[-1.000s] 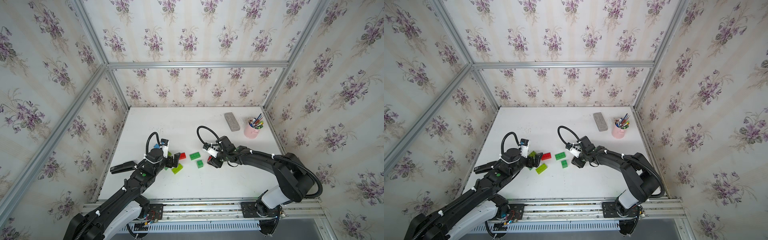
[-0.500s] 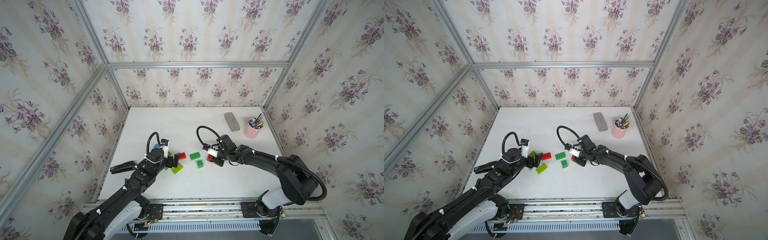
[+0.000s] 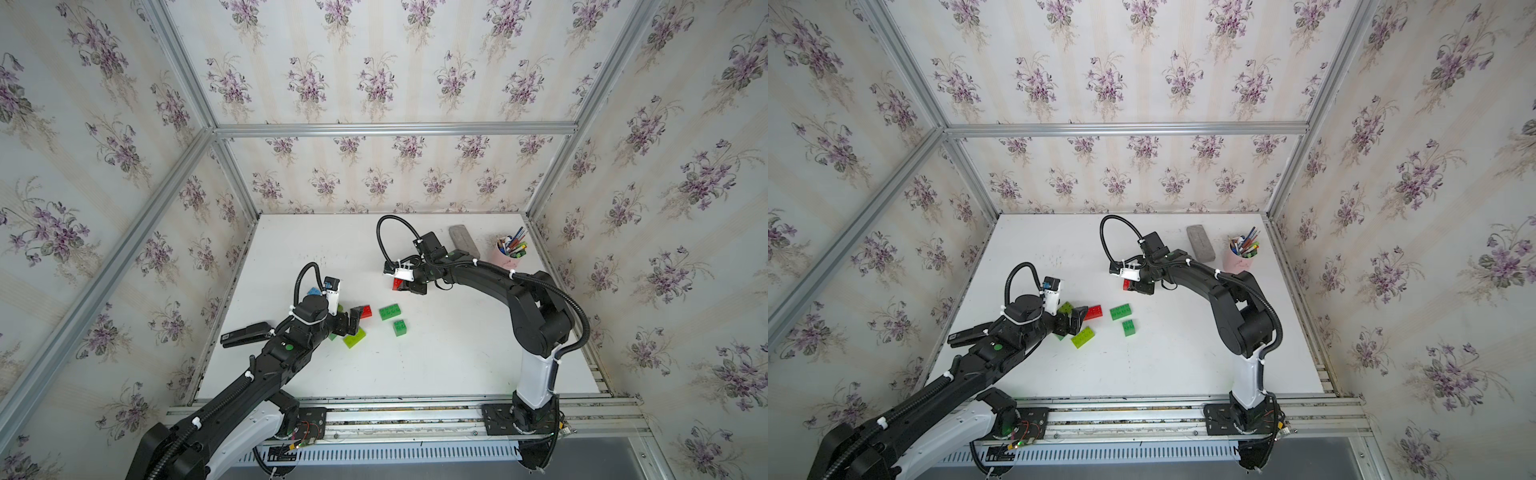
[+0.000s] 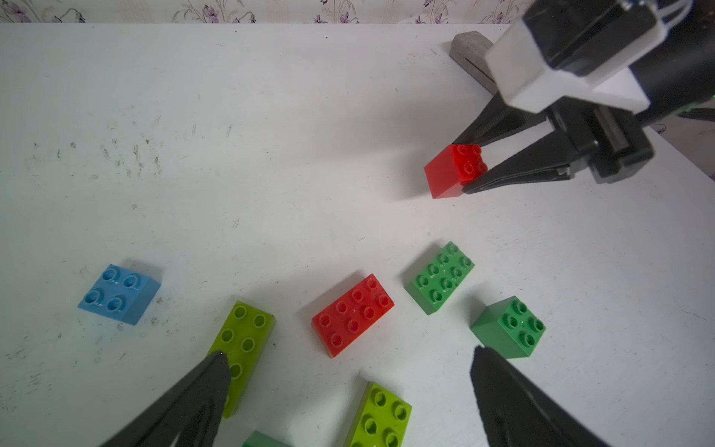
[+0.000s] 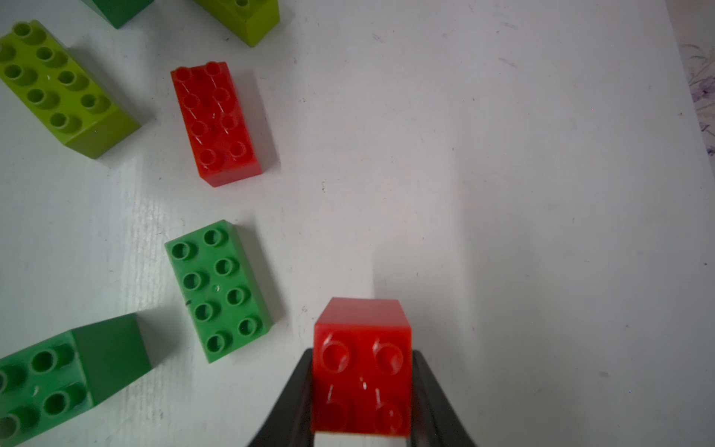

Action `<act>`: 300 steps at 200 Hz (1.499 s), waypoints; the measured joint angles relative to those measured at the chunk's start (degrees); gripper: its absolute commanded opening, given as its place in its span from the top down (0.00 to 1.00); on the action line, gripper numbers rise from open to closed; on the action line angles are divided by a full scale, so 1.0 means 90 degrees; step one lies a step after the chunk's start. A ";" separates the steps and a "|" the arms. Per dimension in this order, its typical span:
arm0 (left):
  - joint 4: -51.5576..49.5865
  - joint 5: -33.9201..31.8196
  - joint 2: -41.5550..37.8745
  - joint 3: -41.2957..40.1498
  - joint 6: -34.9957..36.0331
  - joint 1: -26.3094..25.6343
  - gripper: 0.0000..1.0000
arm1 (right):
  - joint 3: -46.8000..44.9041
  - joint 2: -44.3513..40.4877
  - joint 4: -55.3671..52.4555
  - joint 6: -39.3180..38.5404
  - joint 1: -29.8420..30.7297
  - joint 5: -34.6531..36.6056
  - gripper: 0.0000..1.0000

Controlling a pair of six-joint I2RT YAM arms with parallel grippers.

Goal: Assemble a spoon with lego
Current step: Place the lego brick at the center of the board.

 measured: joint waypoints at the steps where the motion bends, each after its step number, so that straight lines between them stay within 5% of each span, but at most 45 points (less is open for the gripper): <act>1: -0.0002 0.0002 0.0000 0.0000 0.0000 0.0000 0.00 | 0.0012 0.0015 -0.0007 -0.0005 0.0000 -0.0002 0.74; 125: -0.0051 0.0000 0.0005 -0.0095 -0.0107 -0.0012 0.00 | 0.1039 0.1197 -0.0770 -0.0442 0.0066 -0.0291 0.71; 199: -0.0102 -0.0029 -0.0073 -0.0131 -0.0124 -0.0017 0.00 | 0.1183 0.1248 -0.0957 -0.0430 0.0126 -0.0141 0.36; 249: -0.0165 -0.0075 -0.0284 -0.0192 -0.0170 -0.0024 0.00 | 0.0862 0.0221 -0.0862 -0.0296 0.0131 -0.0090 0.35; 300: -0.0182 -0.0117 -0.0454 -0.0306 -0.0274 -0.0051 0.00 | -0.1141 -0.1642 -0.0364 -0.0284 0.0459 -0.0010 0.35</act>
